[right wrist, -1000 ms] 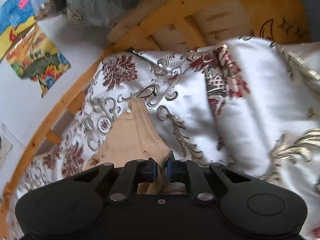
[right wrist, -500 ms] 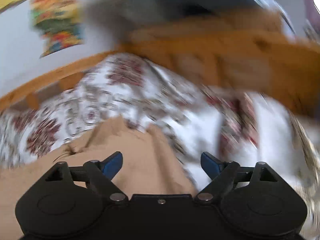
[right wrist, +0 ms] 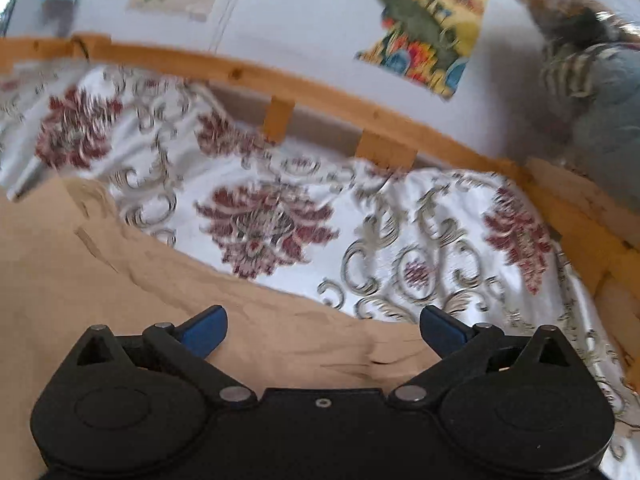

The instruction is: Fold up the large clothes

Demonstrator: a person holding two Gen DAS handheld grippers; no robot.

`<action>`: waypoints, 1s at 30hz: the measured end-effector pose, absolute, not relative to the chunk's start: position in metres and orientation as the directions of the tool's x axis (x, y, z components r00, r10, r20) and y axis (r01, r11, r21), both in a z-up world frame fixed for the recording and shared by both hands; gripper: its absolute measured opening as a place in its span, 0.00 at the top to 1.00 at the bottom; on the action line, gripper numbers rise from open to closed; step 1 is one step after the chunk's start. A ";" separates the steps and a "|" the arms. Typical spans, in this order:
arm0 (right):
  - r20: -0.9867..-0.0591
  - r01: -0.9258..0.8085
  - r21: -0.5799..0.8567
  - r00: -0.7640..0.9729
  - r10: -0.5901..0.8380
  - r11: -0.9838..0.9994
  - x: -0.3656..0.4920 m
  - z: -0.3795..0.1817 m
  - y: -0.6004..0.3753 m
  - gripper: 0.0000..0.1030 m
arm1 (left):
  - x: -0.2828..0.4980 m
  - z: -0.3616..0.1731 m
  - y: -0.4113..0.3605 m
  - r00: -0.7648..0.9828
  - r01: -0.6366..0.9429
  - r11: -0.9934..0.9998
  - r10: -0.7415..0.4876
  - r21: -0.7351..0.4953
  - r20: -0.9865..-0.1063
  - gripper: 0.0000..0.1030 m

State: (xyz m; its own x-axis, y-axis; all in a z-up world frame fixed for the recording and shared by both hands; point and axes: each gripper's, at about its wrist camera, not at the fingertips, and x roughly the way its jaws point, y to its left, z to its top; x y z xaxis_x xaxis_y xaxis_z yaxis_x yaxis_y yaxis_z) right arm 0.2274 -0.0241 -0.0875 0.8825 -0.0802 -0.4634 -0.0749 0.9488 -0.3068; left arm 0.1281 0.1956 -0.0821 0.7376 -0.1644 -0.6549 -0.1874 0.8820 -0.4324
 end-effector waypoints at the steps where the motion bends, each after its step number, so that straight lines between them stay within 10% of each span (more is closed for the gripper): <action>1: -0.484 -0.092 -0.318 0.872 -0.078 0.944 0.228 -0.096 -0.020 0.01 | 0.126 -0.083 0.198 0.736 -0.188 0.878 -0.170 -0.439 -0.655 0.15; 17: -0.450 -0.057 -0.294 0.889 -0.085 0.954 0.138 -0.090 -0.016 0.01 | 0.121 -0.087 0.186 0.757 -0.292 0.854 -0.068 -0.430 -0.650 0.14; 24: -0.415 -0.013 -0.300 0.902 -0.119 0.954 0.124 -0.124 -0.010 0.01 | 0.120 -0.082 0.183 0.766 -0.380 0.818 0.016 -0.432 -0.643 0.70; 30: -0.424 -0.007 -0.284 0.898 -0.119 0.959 0.128 -0.125 -0.010 0.01 | 0.116 -0.059 0.173 0.813 -0.321 0.844 0.013 -0.429 -0.582 0.96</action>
State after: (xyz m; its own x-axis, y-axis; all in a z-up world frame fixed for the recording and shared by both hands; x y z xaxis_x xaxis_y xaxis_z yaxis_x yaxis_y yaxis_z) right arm 0.1280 -0.0097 -0.1253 0.8979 -0.1190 -0.4237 -0.0069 0.9588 -0.2838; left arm 0.1159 0.1728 -0.0589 0.8132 0.0129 -0.5819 -0.3206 0.8444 -0.4293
